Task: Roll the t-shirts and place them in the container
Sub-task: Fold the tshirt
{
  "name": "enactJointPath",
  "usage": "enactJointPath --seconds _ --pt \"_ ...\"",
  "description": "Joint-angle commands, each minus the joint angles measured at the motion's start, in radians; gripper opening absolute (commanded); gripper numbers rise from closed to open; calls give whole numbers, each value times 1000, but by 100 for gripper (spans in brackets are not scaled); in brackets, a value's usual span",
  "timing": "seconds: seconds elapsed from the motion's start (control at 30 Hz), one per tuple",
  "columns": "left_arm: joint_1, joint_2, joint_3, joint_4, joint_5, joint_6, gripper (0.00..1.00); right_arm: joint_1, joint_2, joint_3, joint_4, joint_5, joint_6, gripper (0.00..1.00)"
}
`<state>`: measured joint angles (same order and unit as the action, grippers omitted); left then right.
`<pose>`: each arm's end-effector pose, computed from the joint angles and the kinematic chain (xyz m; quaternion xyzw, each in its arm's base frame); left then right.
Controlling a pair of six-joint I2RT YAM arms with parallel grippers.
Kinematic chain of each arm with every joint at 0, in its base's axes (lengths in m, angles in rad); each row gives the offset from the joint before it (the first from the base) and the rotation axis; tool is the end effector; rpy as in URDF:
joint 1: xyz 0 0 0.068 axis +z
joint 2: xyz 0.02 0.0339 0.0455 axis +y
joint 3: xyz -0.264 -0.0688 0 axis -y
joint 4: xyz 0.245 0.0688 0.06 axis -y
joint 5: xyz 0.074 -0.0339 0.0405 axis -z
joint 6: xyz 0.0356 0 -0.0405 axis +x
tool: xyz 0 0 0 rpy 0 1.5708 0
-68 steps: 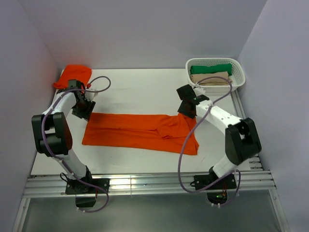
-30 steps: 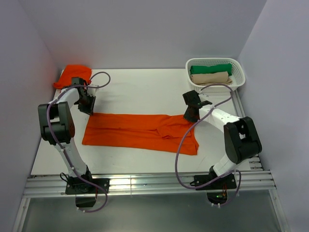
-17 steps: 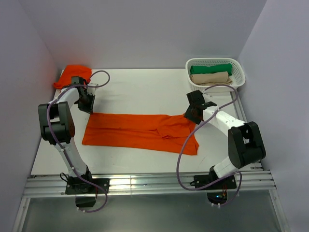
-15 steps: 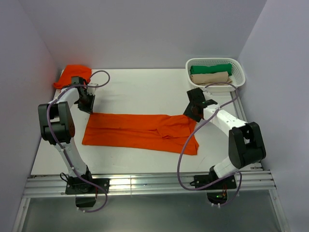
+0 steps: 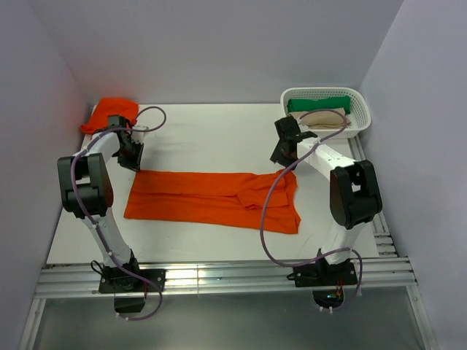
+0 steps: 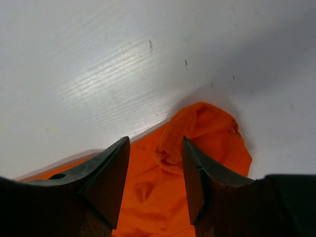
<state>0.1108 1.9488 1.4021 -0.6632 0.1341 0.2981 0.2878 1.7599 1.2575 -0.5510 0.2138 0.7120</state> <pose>0.3946 0.0391 0.1805 0.1038 0.9761 -0.0282 0.1887 0.3541 0.0969 0.2129 0.2290 0.9339 0.0314 0.2727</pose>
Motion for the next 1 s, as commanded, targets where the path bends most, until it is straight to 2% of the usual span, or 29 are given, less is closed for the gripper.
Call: enactJointPath --seconds 0.0,0.47,0.5,0.57,0.6,0.63,0.77,0.97 --pt "3 -22 28 -4 10 15 20 -7 3 13 -24 -4 -17 54" --pt "4 -7 21 2 10 12 20 -7 50 -44 14 -19 -25 47" --pt "4 -7 21 2 10 13 20 -7 50 -43 14 -16 -22 38" --pt "3 -8 20 5 6 12 18 -7 49 -46 16 -7 -20 28" --pt "4 -7 20 5 6 12 17 -7 47 -46 14 1 -17 20" --pt "3 -5 21 4 6 12 13 -9 39 -49 11 7 -14 17" --pt "4 -4 23 8 -1 4 0 -25 -5 -88 36 25 13 8" --pt "3 -5 18 20 -17 -2 0 -68 -100 -191 109 47 58 3"
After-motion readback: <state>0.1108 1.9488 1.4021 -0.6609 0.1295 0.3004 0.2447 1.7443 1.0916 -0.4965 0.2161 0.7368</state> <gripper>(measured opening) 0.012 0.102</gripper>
